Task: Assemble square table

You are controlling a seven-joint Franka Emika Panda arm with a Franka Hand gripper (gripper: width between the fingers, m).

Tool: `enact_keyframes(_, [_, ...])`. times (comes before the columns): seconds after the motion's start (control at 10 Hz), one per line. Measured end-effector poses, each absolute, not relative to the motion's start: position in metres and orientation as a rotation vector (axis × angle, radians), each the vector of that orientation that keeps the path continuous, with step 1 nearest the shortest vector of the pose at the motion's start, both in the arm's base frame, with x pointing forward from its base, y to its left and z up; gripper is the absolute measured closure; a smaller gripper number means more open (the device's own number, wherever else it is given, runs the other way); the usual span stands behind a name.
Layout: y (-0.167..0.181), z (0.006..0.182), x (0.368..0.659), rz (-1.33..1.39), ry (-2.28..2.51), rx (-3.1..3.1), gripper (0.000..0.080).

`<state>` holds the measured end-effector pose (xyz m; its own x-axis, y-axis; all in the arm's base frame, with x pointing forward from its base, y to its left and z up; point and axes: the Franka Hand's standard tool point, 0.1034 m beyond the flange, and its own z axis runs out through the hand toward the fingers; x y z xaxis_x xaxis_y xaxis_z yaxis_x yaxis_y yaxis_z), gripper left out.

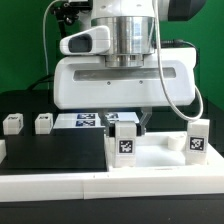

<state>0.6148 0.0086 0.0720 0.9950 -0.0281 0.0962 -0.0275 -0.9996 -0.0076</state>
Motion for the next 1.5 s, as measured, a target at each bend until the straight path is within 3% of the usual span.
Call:
enact_keyframes(1.4, [0.0001, 0.0712, 0.6102, -0.159, 0.856, -2.989, 0.0489])
enact_keyframes(1.5, [0.0001, 0.0702, 0.6098, -0.157, 0.857, -2.989, 0.0402])
